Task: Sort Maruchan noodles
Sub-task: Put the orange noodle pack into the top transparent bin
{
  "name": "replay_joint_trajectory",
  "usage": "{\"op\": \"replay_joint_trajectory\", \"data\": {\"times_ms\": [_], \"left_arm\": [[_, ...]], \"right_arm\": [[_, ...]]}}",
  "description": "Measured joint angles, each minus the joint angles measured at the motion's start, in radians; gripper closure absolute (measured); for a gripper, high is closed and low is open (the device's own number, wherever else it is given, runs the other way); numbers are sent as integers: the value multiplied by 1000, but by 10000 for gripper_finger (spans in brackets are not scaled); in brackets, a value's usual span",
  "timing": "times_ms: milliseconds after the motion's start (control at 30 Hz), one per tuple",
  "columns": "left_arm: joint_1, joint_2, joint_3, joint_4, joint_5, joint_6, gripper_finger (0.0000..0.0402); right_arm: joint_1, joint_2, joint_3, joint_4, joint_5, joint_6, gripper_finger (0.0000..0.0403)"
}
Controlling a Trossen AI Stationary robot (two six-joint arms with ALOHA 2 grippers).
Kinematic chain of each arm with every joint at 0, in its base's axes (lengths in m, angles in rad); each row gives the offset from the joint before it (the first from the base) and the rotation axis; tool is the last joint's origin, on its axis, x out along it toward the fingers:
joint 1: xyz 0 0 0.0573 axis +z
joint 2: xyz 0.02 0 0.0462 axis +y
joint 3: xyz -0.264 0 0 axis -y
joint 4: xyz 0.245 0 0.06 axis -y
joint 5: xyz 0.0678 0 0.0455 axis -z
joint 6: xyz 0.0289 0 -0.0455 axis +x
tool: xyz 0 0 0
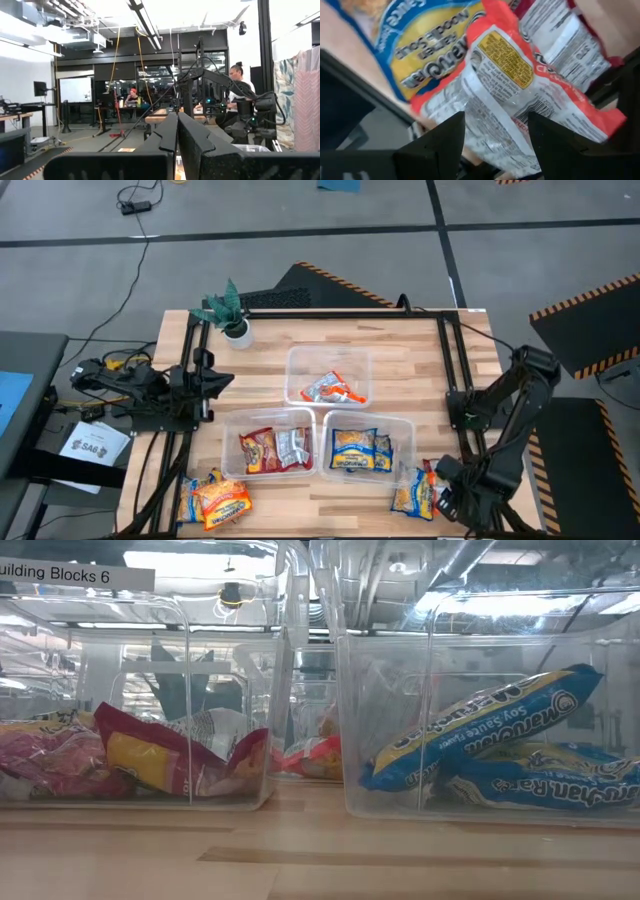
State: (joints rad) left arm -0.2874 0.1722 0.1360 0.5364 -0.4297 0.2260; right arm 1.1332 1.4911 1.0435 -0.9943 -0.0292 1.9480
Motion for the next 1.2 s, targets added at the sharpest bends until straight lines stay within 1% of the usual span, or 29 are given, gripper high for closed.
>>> {"op": "replay_joint_trajectory", "data": {"times_ms": [267,333,400,500,567,667,700,733,867,933,1067,1200], "left_arm": [[0,0,13,-8,2,0,402],[0,0,13,-8,2,0,402],[0,0,13,-7,-1,0,402],[0,0,13,-7,-2,-2,402],[0,0,13,-7,-2,-2,402],[0,0,13,-7,-2,-2,402],[0,0,13,-7,-2,-2,402],[0,0,13,-7,-2,-2,402],[0,0,13,-7,-2,-3,402],[0,0,13,-7,-2,-3,402],[0,0,13,-7,-2,-5,401],[0,0,13,-7,-3,-5,401]], "right_arm": [[-1,44,5,-43,0,-35,166],[-3,56,6,-52,1,-58,174],[-7,65,6,-64,1,-69,191],[-10,66,5,-73,1,-74,236],[-16,65,4,-75,3,-83,279],[-23,65,4,-74,0,-118,361],[-27,64,4,-70,1,-135,381],[-34,62,4,-63,0,-151,388],[-62,20,9,-30,0,-208,393],[-81,-17,43,-24,21,-243,396],[-105,-85,112,-8,96,-325,397],[-122,-131,184,10,111,-379,397]]}}
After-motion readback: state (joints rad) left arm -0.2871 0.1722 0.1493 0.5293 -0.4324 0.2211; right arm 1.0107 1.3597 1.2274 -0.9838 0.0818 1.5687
